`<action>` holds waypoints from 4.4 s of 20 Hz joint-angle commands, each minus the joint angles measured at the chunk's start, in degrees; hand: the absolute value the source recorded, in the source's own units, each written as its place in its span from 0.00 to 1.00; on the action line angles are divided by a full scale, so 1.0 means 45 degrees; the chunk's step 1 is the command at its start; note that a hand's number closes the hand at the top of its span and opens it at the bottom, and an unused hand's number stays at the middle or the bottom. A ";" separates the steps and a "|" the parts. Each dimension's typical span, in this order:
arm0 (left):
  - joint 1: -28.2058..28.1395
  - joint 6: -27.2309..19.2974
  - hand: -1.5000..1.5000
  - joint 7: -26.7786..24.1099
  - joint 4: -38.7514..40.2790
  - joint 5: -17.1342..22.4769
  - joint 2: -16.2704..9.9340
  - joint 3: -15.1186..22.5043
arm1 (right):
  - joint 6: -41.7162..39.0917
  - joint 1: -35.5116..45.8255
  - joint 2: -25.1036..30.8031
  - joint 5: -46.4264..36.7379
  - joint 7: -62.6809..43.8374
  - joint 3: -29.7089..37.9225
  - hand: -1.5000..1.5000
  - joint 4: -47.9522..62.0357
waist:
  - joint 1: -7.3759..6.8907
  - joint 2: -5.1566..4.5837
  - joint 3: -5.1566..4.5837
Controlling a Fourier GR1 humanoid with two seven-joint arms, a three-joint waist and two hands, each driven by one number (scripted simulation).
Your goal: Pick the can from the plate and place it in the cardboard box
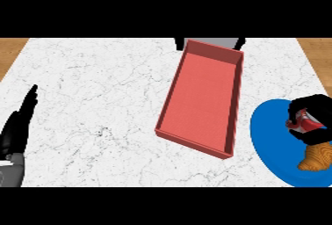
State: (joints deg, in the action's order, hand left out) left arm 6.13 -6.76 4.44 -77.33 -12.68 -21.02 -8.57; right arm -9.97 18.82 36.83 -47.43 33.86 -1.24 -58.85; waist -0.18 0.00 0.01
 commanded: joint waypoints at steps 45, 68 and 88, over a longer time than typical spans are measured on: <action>0.0063 0.0456 0.50 -0.0194 0.0154 -0.0445 0.0294 -0.0307 | -0.0603 1.0042 -0.6252 0.2004 -0.1846 0.1241 1.00 0.5399 | -0.0211 -0.0056 -0.0003; 0.0492 0.0760 0.50 -0.0370 0.0506 -0.0323 0.0290 -0.0590 | 0.1732 1.1708 -0.7423 0.3147 -0.1159 0.3446 0.00 0.9342 | -0.0490 -0.0200 0.0001; 0.0613 0.0895 0.50 -0.0557 0.0424 -0.0419 0.0406 -0.0470 | -0.2583 1.0420 -0.1078 0.5661 0.0394 0.6293 0.00 1.0649 | -0.0801 -0.0459 0.0034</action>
State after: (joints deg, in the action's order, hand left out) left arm 8.78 -3.34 2.67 -76.01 -14.97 -19.10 -10.54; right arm -19.20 68.09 26.60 -22.21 33.43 26.26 -11.90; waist -3.14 -1.56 0.11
